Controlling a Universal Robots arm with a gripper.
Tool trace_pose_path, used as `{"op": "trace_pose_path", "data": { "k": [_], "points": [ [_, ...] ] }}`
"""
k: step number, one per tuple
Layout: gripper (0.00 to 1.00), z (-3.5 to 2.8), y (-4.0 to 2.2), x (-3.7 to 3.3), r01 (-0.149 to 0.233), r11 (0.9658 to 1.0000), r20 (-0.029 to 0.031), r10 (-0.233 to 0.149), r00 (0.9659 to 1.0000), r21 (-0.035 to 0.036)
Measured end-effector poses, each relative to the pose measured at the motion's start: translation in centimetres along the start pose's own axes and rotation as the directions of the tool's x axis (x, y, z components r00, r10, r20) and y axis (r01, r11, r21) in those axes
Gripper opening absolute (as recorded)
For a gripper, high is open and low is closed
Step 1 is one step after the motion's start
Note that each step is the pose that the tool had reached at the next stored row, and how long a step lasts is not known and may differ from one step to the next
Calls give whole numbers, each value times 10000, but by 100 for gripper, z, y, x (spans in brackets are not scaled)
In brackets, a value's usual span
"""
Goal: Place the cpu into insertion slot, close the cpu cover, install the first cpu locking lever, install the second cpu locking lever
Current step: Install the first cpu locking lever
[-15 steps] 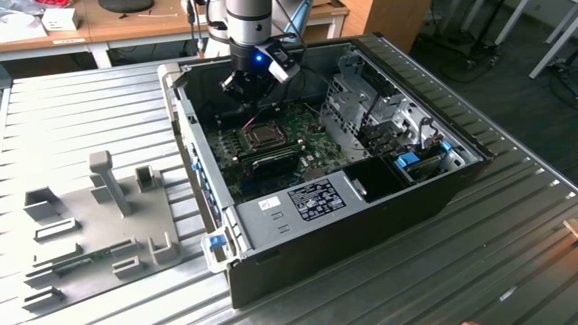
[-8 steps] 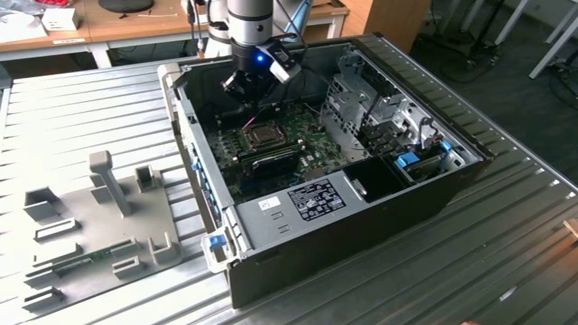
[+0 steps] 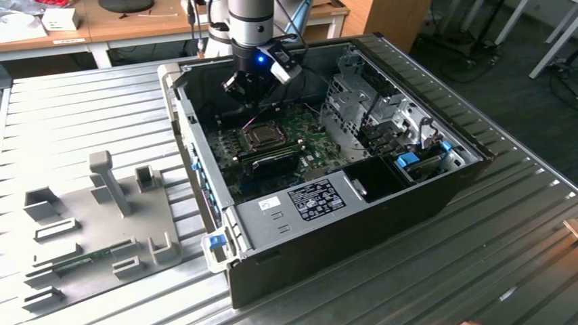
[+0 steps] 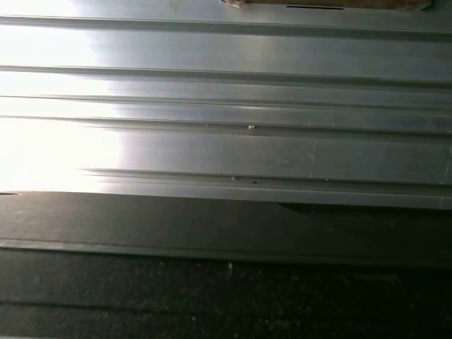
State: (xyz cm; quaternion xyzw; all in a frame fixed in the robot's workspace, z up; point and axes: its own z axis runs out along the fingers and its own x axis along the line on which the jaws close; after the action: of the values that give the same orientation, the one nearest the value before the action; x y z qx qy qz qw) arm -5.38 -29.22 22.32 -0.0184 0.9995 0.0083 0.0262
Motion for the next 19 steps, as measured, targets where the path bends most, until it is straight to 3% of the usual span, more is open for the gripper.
{"op": "trace_pose_path", "data": {
  "k": [19],
  "points": [
    [10, 19, 4, -13, 0, 10000, 2, 0, 10000, -14]
  ]
}}
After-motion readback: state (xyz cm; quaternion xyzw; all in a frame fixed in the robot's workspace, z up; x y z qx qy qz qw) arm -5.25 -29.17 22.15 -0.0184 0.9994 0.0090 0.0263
